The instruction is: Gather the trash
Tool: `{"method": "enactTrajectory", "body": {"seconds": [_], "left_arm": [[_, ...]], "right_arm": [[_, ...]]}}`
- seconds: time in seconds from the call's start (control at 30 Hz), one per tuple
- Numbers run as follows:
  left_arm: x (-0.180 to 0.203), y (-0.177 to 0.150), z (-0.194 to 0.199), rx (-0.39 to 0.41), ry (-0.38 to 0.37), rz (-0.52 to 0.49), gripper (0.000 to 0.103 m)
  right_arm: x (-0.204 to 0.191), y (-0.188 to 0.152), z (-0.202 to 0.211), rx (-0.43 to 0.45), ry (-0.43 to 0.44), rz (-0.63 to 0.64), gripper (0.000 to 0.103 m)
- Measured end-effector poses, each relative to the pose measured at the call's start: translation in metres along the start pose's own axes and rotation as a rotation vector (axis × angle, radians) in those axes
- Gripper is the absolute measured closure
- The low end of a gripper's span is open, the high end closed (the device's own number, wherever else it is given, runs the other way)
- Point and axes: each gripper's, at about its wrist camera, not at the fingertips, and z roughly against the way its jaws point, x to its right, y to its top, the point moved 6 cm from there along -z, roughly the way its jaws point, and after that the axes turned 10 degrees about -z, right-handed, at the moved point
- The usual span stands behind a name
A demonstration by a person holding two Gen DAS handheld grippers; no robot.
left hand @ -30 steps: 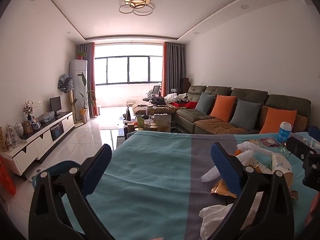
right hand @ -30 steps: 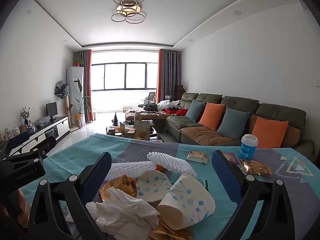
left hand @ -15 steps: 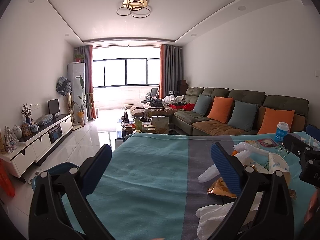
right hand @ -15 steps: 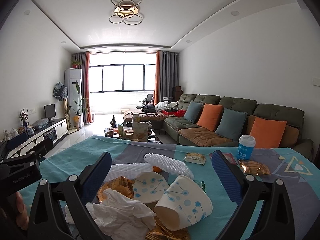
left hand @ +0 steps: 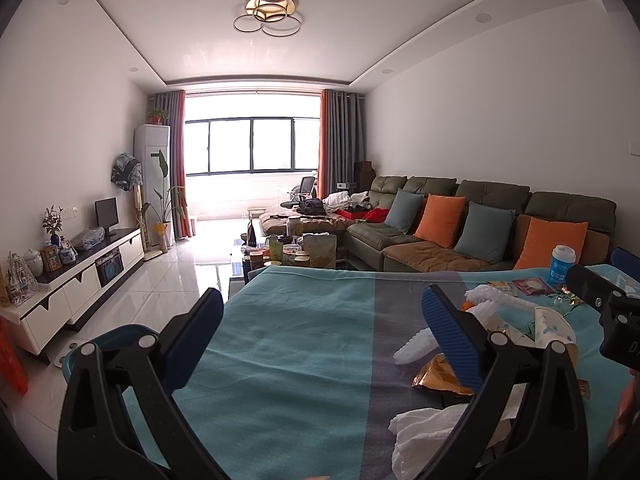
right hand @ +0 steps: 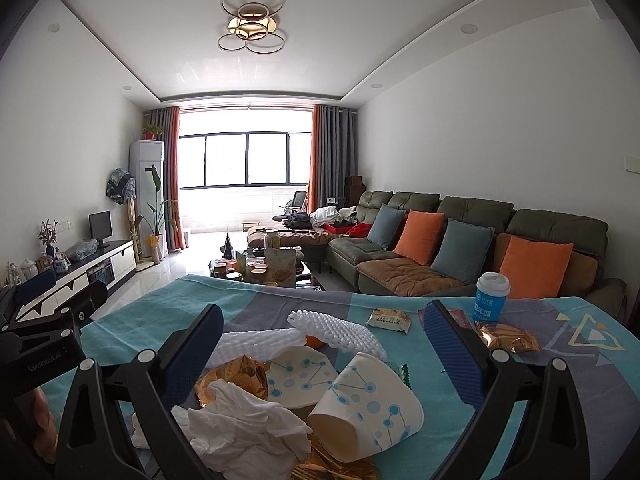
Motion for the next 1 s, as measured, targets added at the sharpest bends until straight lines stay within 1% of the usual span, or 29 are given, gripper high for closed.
{"method": "enactTrajectory", "body": {"seconds": [1.0], "left_arm": [[0.0041,-0.0022,0.005,0.0,-0.009,-0.001,0.005]], "right_arm": [[-0.0025,-0.0013,-0.0022,-0.002,0.011,-0.003,0.006]]}}
